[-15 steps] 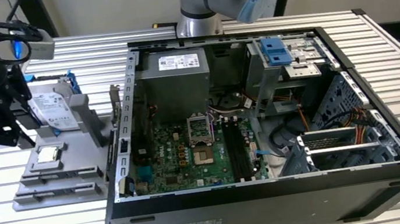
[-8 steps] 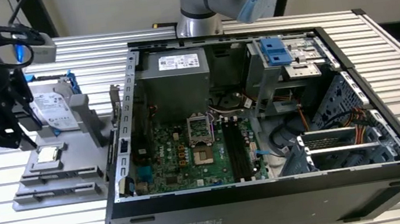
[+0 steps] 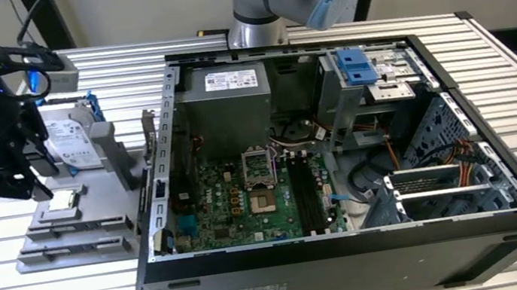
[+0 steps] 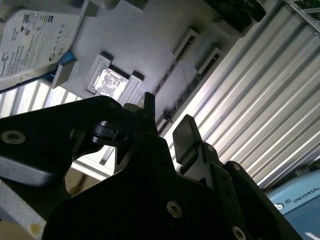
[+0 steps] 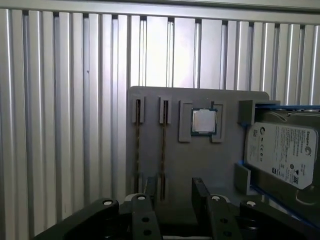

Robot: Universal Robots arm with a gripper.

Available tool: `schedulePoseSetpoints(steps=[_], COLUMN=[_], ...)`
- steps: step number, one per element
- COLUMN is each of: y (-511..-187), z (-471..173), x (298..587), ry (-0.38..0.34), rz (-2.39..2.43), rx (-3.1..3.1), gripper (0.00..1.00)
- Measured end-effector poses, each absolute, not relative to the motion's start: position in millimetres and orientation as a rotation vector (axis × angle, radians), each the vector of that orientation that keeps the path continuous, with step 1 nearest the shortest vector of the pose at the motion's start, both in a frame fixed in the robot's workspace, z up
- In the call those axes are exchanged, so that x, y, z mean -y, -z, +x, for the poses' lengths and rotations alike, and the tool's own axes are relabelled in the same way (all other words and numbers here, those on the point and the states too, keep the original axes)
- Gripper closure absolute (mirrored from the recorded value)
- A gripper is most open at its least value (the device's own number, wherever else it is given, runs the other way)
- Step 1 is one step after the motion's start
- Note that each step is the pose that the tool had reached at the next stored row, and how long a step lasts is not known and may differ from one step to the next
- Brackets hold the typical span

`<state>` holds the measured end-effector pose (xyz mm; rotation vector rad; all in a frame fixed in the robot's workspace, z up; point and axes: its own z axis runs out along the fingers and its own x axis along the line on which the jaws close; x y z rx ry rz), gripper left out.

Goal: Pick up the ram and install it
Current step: 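Pick up the ram and move it above insertion slot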

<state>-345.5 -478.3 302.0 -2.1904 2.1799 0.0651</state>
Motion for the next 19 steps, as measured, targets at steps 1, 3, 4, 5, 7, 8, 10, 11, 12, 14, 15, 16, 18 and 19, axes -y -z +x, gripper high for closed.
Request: schedulePoseSetpoints(steps=[1, 3, 4, 5, 7, 8, 10, 11, 12, 14, 15, 16, 18, 19], y=[-300.3, -297.2, -295.8, -294.4, -291.7, -290.4, -287.8, -286.5, -285.3, -282.9, -281.8, -280.6, -278.2, -277.0], z=[-345.5, -345.7, -345.8, -345.9, -346.2, -346.3, -346.8, -347.0, -347.1, -347.4, -347.5, -347.7, -347.9, -348.0], x=[478.3, 478.3, 478.3, 478.3, 478.3, 478.3, 478.3, 478.3, 478.3, 478.3, 478.3, 478.3, 478.3, 478.3], ry=[-0.065, -0.065, -0.065, -0.064, -0.064, -0.064, -0.064, -0.064, -0.064, -0.064, -0.064, -0.064, -0.064, -0.064], rz=[-2.19, -2.191, -2.191, -2.191, -2.191, -2.191, -2.191, -2.191, -2.192, -2.192, -2.192, -2.192, -2.193, -2.193], rx=[-2.18, -2.18, -2.18, -2.18, -2.18, -2.18, -2.18, -2.18, -2.18, -2.18, -2.179, -2.179, -2.179, -2.179], gripper=[0.0, 0.0, 0.0, 0.0, 0.0, 0.0, 0.0, 0.0, 0.0, 0.0, 0.0, 0.0, 0.0, 0.0])
